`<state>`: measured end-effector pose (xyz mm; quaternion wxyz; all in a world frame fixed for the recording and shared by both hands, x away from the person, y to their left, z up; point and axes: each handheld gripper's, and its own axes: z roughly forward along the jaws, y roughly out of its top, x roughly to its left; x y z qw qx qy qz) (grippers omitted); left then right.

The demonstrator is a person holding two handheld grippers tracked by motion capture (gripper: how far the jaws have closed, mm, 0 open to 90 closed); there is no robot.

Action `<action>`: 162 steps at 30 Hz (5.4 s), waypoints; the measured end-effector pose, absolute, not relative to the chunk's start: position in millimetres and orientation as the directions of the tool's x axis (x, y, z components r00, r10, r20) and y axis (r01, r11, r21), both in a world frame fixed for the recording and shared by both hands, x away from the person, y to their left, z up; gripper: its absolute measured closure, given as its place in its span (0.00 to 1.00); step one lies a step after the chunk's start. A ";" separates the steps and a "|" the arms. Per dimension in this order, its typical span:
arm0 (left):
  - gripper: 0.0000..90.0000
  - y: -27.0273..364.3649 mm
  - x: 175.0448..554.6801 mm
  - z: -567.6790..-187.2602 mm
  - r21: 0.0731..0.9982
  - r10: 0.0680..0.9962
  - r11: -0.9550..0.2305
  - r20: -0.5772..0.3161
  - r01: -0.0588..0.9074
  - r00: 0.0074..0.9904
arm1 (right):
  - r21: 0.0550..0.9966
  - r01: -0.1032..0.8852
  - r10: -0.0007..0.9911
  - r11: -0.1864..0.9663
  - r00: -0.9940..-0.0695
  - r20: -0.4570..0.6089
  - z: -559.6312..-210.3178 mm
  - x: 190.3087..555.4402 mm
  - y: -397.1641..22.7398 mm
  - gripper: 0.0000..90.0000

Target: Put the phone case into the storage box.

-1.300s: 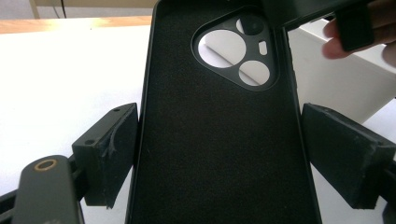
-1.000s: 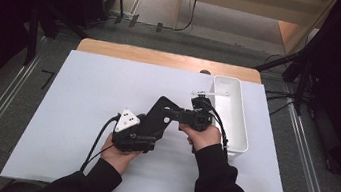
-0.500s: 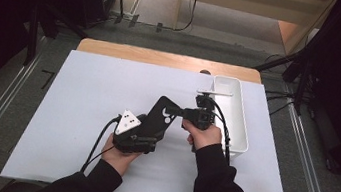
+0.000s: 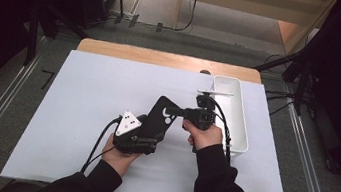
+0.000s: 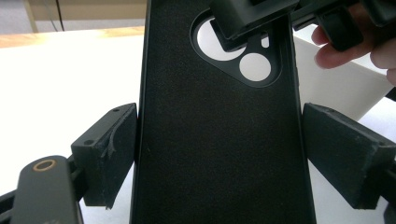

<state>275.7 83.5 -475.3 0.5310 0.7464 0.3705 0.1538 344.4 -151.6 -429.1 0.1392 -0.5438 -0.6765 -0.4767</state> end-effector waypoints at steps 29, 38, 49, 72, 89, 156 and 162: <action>0.12 92.2 288.4 -457.6 0.807 0.618 -0.230 -0.312 0.545 0.722 | 0.634 0.773 0.707 0.013 -0.455 0.541 -405.2 332.5 -162.0 0.83; 0.15 101.4 294.4 -453.8 0.770 0.598 -0.255 -0.350 0.585 0.721 | 0.685 0.728 0.731 0.039 -0.488 0.477 -400.0 327.0 -162.9 0.83; 0.27 113.6 299.4 -443.3 0.755 0.593 -0.277 -0.352 0.594 0.724 | 0.755 0.651 0.768 0.072 -0.519 0.374 -396.6 322.6 -167.3 0.83; 0.30 126.0 315.6 -439.9 0.664 0.547 -0.376 -0.404 0.647 0.733 | 0.837 0.506 0.687 0.208 -0.685 0.243 -385.5 313.4 -180.5 0.83; 0.30 135.3 323.2 -430.1 0.679 0.469 -0.439 -0.385 0.589 0.794 | 0.835 0.447 0.544 0.321 -0.809 0.223 -384.9 312.0 -181.8 0.83; 0.74 110.6 334.0 -379.0 0.680 0.170 -0.629 -0.353 0.377 0.920 | 0.766 0.404 0.190 0.500 -0.914 0.357 -396.3 319.0 -145.3 0.83; 0.83 107.0 330.3 -377.4 0.671 0.143 -0.655 -0.342 0.348 0.929 | 0.762 0.407 0.179 0.504 -0.912 0.369 -398.6 319.3 -143.4 0.83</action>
